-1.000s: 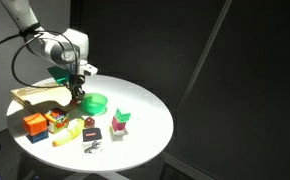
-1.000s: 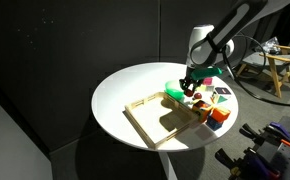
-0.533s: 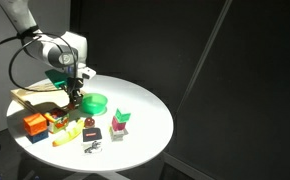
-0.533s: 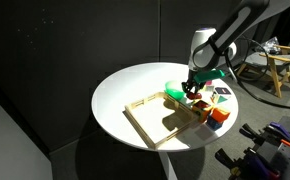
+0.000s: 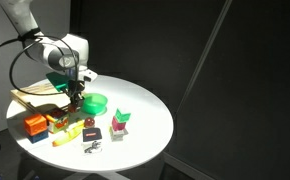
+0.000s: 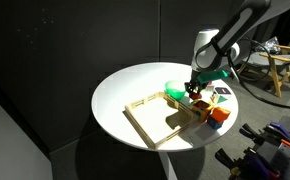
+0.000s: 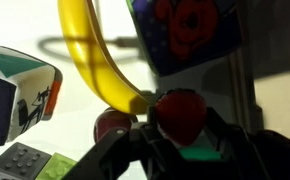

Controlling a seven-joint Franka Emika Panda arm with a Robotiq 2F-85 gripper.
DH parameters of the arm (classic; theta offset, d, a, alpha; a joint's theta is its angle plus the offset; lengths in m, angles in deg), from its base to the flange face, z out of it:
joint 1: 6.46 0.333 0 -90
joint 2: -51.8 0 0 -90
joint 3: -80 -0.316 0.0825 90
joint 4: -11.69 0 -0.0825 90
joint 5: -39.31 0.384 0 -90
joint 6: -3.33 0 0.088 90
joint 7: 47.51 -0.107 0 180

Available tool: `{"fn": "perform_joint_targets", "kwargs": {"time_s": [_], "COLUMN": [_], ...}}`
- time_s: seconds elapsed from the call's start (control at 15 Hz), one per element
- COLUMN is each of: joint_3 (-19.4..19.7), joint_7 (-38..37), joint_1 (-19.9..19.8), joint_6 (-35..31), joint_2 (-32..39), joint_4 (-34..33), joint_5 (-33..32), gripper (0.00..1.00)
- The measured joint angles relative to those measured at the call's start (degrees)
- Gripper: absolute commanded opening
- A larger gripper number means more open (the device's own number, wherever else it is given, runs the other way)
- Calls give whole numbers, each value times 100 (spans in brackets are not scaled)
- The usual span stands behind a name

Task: Remove the orange object from the wooden tray

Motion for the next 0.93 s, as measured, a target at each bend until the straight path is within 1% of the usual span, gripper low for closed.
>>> {"fn": "perform_joint_targets", "kwargs": {"time_s": [0.07,0.13,0.27,0.33,0.4,0.67,0.93], "joint_3": [6,9,11,11,10,-1,-98], "joint_7": [7,13,19,23,29,96,190], "joint_1": [-14,-24,-29,-29,-29,-29,-17], "joint_6": [0,0,0,0,0,0,0], "joint_2": [0,0,0,0,0,0,-8], "joint_4": [7,13,21,24,27,36,45], "joint_5": [0,0,0,0,0,0,2], "gripper": [66,76,89,97,100,100,100]}}
